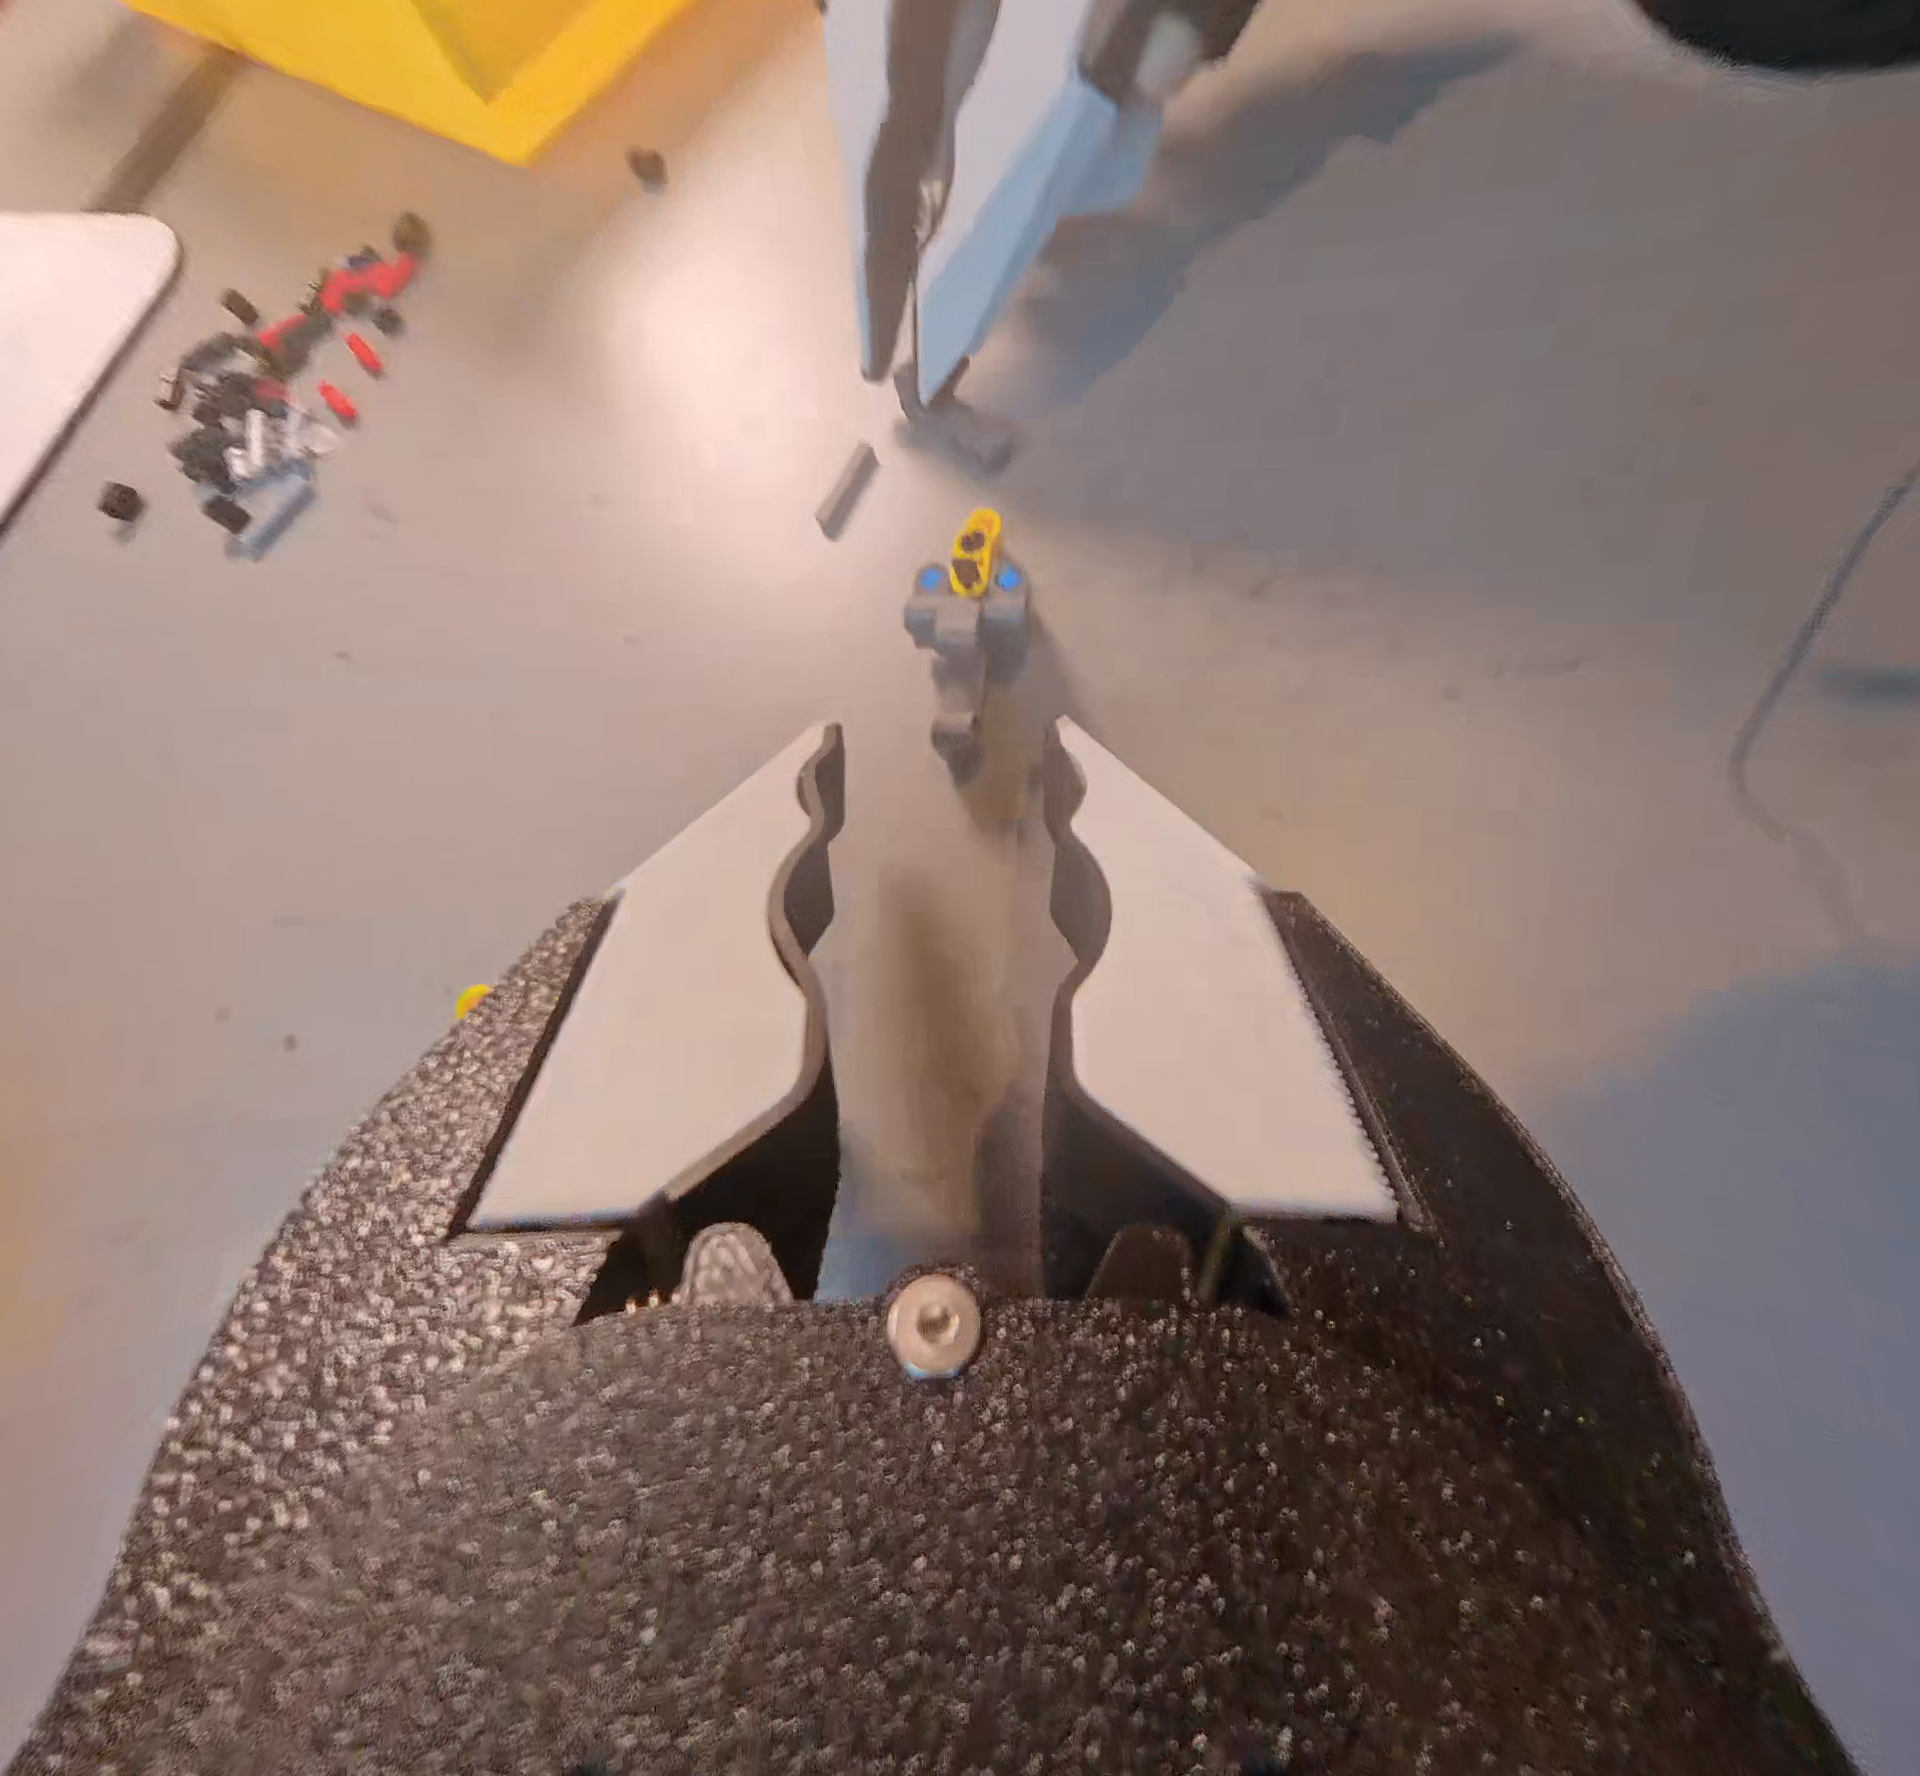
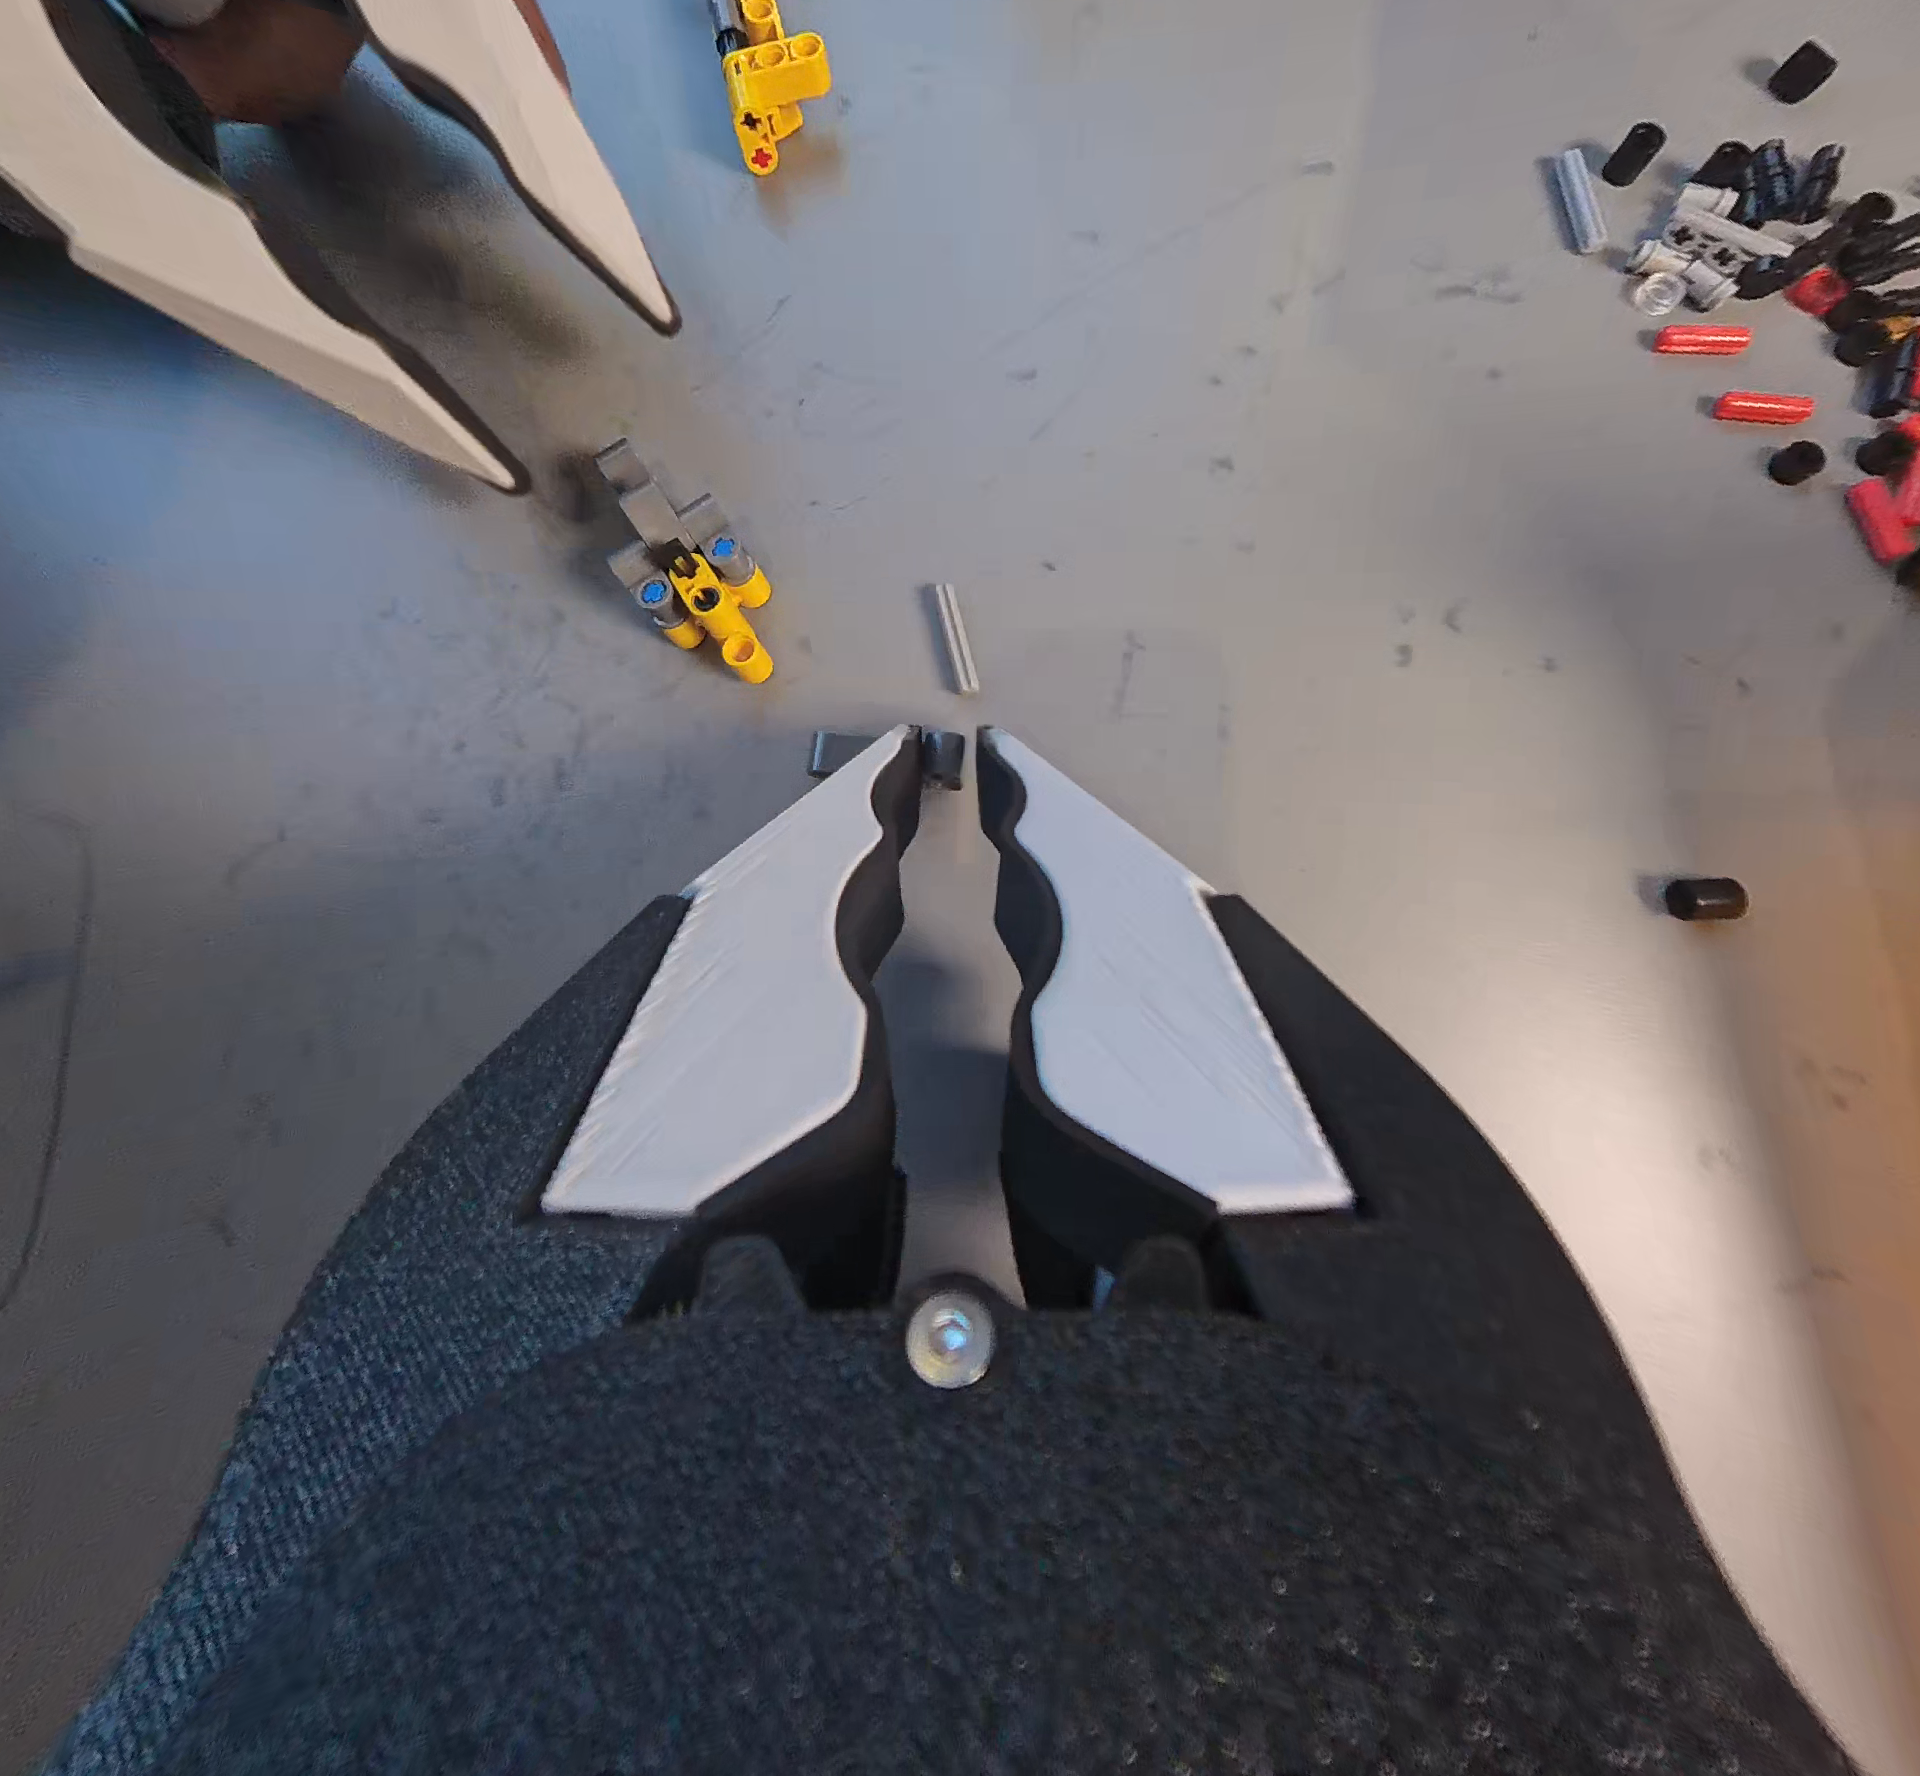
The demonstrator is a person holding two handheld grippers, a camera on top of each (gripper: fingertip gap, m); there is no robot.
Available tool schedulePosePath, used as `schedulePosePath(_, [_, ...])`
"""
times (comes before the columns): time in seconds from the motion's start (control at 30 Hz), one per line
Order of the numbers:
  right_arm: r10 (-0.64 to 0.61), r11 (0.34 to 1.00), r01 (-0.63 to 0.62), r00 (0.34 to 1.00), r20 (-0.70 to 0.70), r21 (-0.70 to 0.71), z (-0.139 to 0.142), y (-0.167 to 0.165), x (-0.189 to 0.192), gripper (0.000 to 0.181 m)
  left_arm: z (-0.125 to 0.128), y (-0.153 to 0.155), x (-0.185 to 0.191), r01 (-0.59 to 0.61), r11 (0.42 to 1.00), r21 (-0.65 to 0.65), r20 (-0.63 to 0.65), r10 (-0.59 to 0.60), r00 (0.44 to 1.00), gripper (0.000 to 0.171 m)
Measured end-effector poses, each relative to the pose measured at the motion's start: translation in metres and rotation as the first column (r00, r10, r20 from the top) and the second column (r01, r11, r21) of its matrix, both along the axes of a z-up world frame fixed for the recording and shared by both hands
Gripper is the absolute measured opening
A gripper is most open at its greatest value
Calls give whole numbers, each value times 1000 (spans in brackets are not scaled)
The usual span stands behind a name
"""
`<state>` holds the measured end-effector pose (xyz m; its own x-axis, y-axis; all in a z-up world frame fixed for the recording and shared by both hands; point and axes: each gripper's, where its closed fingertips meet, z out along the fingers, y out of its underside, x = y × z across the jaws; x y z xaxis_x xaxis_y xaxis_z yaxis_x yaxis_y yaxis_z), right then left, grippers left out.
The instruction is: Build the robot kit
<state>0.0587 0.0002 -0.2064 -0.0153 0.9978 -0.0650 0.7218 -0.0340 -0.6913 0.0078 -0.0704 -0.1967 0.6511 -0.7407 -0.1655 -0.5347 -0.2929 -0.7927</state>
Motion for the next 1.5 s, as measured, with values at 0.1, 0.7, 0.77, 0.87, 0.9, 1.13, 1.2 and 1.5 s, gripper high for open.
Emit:
schedulePosePath(0.1, [14,1000,-14,1000,-10,0,1,-1,3,16,-14,-1,4,13,999,-41,-75,-16,997,32])
schedulePosePath(0.7, [129,983,-126,992,-11,131,12,-2,-16,17,-18,-18,21,36,977,-208,-8,-38,999,23])
schedulePosePath(0.77, [132,987,-134,991,24,88,7,-3,-20,15,-16,-32,27,104,961,-257,35,-98,995,24])
schedulePosePath(0.87, [120,990,-127,988,98,67,-2,0,-21,15,-10,-54,41,239,926,-293,130,-209,969,26])
schedulePosePath(0.9, [119,989,-128,985,122,68,-5,1,-20,15,-7,-57,44,262,920,-290,147,-228,963,26])
schedulePosePath(1.13, [170,977,-186,975,140,104,-6,-2,-22,3,9,-27,18,120,974,-195,187,-83,979,27])
schedulePosePath(1.2, [252,956,-255,967,43,141,12,-15,-27,3,16,-16,13,72,987,-146,211,-40,977,27])
schedulePosePath(1.5, [460,879,-431,879,-125,203,46,-86,-18,3,42,-24,39,170,985,38,247,-174,953,14])
